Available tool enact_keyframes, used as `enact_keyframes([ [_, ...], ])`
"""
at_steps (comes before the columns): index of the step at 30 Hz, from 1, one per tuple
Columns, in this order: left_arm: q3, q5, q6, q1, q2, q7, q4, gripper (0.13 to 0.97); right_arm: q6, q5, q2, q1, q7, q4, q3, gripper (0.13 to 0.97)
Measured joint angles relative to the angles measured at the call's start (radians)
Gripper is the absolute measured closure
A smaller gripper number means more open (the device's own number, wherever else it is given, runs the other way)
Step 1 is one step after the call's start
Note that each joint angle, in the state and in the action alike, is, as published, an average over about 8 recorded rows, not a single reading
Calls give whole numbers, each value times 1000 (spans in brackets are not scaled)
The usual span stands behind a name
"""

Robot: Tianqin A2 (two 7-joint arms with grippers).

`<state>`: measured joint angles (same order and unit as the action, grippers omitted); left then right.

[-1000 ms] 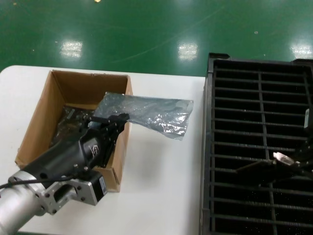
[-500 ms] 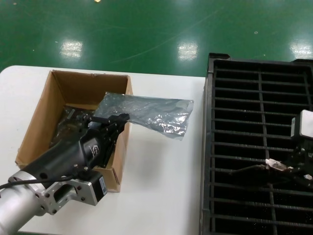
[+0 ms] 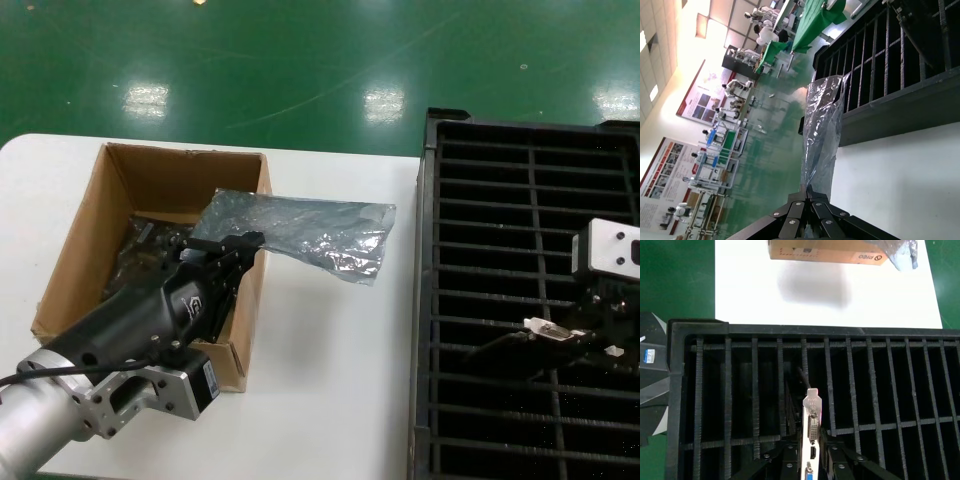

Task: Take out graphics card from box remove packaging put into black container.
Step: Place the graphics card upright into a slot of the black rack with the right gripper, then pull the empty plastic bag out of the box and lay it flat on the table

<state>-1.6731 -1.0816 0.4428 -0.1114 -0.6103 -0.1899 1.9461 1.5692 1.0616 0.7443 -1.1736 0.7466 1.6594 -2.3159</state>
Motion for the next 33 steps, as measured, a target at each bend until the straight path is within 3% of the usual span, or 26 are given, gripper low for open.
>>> enact_keyframes([
  [10, 0, 0, 0, 0, 0, 0, 0, 958, -4, -11, -31, 10, -25, -17, 30, 907],
  [17, 0, 0, 0, 0, 0, 0, 0, 958, -42, -9, -21, 53, -43, -9, 83, 764],
  [28, 0, 0, 0, 0, 0, 0, 0, 958, -369, 10, 83, 310, -132, -15, 285, 564],
  [33, 0, 0, 0, 0, 0, 0, 0, 958, -526, 61, 99, 428, -154, -44, 402, 436],
])
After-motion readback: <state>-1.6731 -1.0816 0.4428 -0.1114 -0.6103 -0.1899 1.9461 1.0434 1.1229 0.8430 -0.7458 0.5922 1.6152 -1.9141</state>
